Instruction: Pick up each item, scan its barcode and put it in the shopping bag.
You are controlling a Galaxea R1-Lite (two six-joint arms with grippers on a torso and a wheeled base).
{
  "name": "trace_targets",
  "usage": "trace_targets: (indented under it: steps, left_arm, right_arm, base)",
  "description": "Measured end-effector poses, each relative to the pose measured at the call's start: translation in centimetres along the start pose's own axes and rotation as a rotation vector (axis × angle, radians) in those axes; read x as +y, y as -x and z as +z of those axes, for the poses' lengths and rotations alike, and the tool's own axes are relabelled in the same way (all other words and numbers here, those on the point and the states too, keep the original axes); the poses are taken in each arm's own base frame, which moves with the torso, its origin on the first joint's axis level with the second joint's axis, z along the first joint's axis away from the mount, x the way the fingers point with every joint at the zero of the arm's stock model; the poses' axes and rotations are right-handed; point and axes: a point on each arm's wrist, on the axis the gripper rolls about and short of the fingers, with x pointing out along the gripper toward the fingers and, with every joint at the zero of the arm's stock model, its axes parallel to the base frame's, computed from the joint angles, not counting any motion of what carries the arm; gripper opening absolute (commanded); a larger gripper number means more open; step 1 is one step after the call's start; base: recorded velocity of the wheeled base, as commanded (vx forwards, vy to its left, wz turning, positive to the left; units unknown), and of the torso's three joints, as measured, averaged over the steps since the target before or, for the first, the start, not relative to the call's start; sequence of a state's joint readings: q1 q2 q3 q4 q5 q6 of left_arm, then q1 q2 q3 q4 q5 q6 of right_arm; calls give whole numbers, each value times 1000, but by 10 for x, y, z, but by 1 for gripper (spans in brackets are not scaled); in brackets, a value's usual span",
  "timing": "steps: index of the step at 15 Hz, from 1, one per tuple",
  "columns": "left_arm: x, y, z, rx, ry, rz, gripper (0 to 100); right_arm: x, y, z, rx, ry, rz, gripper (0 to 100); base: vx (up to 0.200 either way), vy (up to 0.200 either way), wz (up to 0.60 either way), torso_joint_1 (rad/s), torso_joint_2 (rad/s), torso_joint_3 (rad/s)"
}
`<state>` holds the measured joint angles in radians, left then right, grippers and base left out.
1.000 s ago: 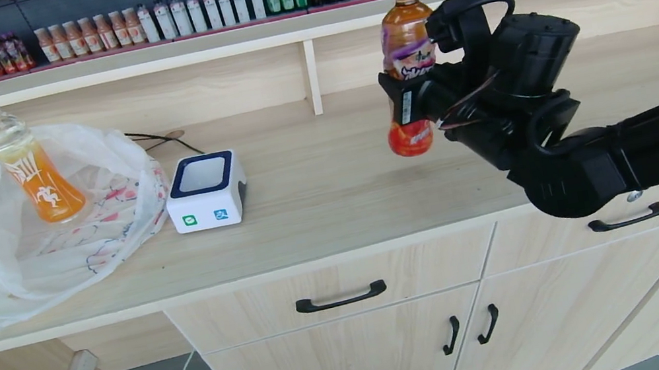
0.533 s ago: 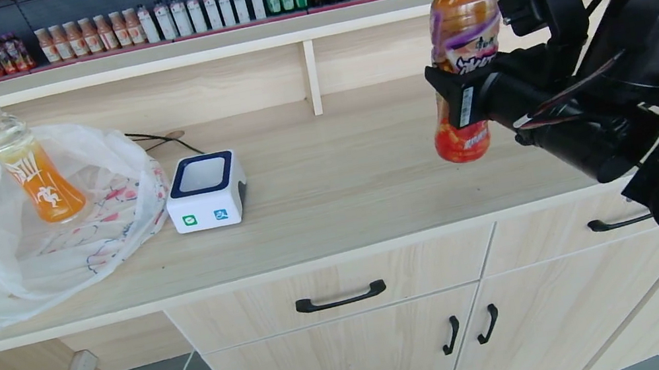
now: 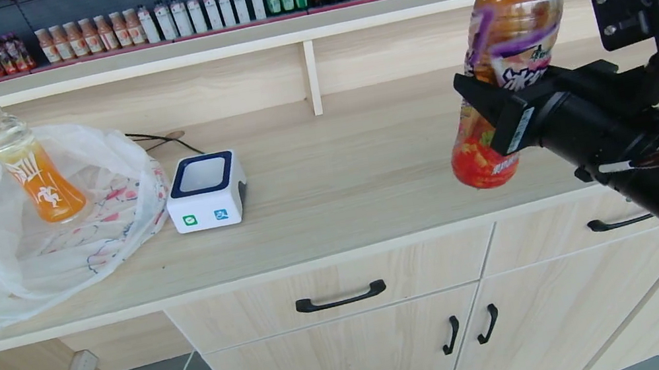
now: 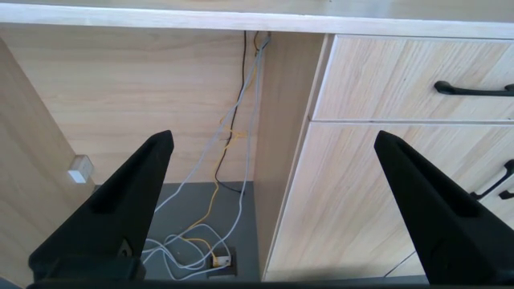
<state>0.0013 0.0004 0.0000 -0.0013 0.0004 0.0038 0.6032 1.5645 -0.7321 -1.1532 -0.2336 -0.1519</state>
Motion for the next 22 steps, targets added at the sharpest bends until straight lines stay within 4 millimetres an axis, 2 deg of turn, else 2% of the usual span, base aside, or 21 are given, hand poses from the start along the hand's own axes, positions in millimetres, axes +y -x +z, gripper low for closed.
trace_targets:
  steps: [6, 8, 10, 14, 18, 22]
  left_arm:
    - [0, 0, 0, 0, 0, 0, 100]
    - [0, 0, 0, 0, 0, 0, 100]
    - [0, 0, 0, 0, 0, -1, 100]
    - [0, 0, 0, 0, -1, 0, 100]
    - [0, 0, 0, 0, 0, 0, 100]
    - [0, 0, 0, 0, 0, 0, 100]
  right_arm:
    - [32, 46, -1, 9, -22, 193, 0]
    - [36, 57, -3, -19, -12, 208, 0]
    - [35, 64, -10, 7, 18, 185, 0]
    - [44, 74, -14, -5, 218, 231, 0]
    - [52, 81, -9, -109, 332, 244, 0]
    - [74, 94, -9, -179, 418, 334, 0]
  base:
    - [0, 0, 0, 0, 0, 0]
    - [0, 0, 0, 0, 0, 0]
    - [0, 0, 0, 0, 0, 0]
    - [0, 0, 0, 0, 0, 0]
    - [0, 0, 0, 0, 0, 0]
    - [0, 0, 0, 0, 0, 0]
